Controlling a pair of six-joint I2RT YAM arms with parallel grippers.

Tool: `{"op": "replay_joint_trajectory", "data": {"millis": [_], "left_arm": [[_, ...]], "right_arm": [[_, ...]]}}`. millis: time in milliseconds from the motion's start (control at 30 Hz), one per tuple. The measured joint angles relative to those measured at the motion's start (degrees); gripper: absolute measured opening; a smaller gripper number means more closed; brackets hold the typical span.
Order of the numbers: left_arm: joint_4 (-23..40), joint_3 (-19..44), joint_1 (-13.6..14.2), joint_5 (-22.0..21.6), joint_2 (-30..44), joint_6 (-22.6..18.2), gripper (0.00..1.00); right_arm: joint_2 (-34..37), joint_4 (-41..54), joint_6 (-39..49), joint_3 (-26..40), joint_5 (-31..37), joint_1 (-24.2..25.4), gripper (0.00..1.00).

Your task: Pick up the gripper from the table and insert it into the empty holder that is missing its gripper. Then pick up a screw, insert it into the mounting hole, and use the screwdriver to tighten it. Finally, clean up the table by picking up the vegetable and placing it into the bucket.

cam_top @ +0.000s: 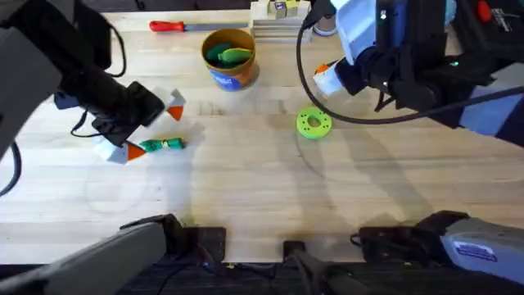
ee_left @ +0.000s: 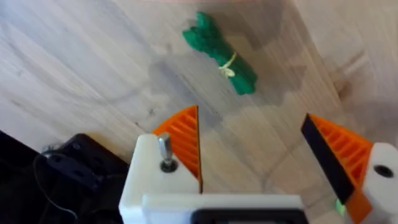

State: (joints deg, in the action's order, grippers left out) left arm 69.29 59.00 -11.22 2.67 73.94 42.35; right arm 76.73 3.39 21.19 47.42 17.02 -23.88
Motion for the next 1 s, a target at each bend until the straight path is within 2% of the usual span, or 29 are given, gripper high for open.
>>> {"op": "replay_joint_trajectory", "data": {"millis": [100, 200, 500, 567, 600, 633, 800, 867, 1000], "left_arm": [[-0.1, 0.0, -4.5, 1.0, 4.5, 4.0, 0.990], [-1.1, 0.0, -6.7, 1.0, 8.3, 8.3, 0.991], [-9.6, -1.5, -7.5, 0.0, 15.4, 15.1, 0.995], [-10.4, -2.2, -7.5, -1.0, 16.8, 15.9, 0.957], [-10.5, -2.4, -7.5, -1.3, 17.4, 16.2, 0.919], [-10.6, -2.5, -7.5, -1.5, 18.0, 16.5, 0.839], [-10.4, -2.6, -7.4, -2.0, 19.6, 16.9, 0.058], [-9.7, -2.6, -7.4, -1.6, 19.6, 17.1, 0.013], [-9.1, -2.6, -7.1, 0.8, 18.1, 16.8, 0.012]], "right_arm": [[0.0, 0.0, 0.0, 0.0, 0.0, 0.0, 0.906], [0.0, 0.1, 0.0, 0.0, 0.0, 0.0, 0.906], [0.0, 0.6, 0.0, 0.0, 0.0, 0.0, 0.906], [0.0, 0.6, 0.0, 0.0, 0.0, 0.0, 0.906], [0.0, 0.6, 0.0, 0.0, 0.0, 0.0, 0.906], [0.0, 0.6, 0.0, 0.0, 0.0, 0.0, 0.906], [0.0, 0.6, 0.0, 0.0, 0.0, 0.0, 0.906], [0.0, 0.6, 0.0, 0.0, 0.0, 0.0, 0.906], [0.0, 0.7, 0.0, 0.0, 0.0, 0.0, 0.906]]}}
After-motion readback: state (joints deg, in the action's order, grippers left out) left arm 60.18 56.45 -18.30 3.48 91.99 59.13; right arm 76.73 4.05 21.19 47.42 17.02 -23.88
